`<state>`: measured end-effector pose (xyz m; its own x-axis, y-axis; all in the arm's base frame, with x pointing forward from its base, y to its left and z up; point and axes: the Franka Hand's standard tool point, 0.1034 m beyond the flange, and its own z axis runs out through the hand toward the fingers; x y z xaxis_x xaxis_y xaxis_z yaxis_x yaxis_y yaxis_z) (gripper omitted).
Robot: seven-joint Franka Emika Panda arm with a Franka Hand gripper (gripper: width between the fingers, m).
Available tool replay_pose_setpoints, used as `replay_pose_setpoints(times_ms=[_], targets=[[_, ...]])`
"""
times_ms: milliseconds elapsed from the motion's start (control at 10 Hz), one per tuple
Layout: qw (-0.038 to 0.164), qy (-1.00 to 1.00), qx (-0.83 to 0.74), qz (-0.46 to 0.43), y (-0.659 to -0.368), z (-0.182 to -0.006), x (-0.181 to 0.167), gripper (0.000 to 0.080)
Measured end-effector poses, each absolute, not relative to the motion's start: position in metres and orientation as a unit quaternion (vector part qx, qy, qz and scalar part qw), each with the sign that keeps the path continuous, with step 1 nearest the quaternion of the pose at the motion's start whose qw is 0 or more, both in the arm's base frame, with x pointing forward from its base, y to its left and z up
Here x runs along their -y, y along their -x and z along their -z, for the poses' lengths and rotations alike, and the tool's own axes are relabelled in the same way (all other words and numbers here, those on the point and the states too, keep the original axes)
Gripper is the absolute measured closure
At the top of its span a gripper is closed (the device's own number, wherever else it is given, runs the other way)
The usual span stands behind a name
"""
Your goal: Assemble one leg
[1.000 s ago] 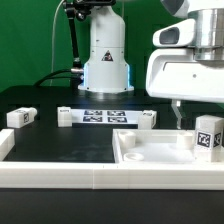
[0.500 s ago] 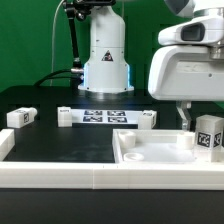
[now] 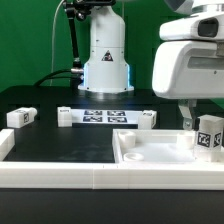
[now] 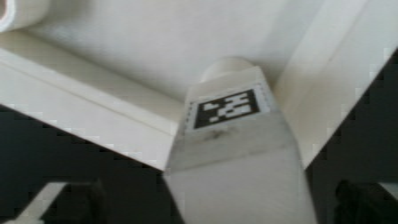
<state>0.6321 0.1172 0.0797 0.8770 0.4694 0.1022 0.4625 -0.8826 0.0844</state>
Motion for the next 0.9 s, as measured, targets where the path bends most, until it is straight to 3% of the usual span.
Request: replay_pose_setpoints(times_ms=[200, 400, 500, 600, 900], targets=[[0.029, -0.969, -0.238, -0.06, -0.6323, -0.0796, -0.1164, 0.0178], [0.029, -0.969, -0.238, -0.06, -0.6323, -0.0795, -0.1163, 0.0456], [0.028, -0.971, -0.229, -0.06, -0.6321, -0.0793, -0.1165, 0.0456], [0.028, -0.971, -0.229, -0.06, -0.6321, -0.0793, -0.1166, 0.0508], [0.021, -0.99, -0.114, -0.075, -0.6383, -0.079, -0.1123, 0.0508]])
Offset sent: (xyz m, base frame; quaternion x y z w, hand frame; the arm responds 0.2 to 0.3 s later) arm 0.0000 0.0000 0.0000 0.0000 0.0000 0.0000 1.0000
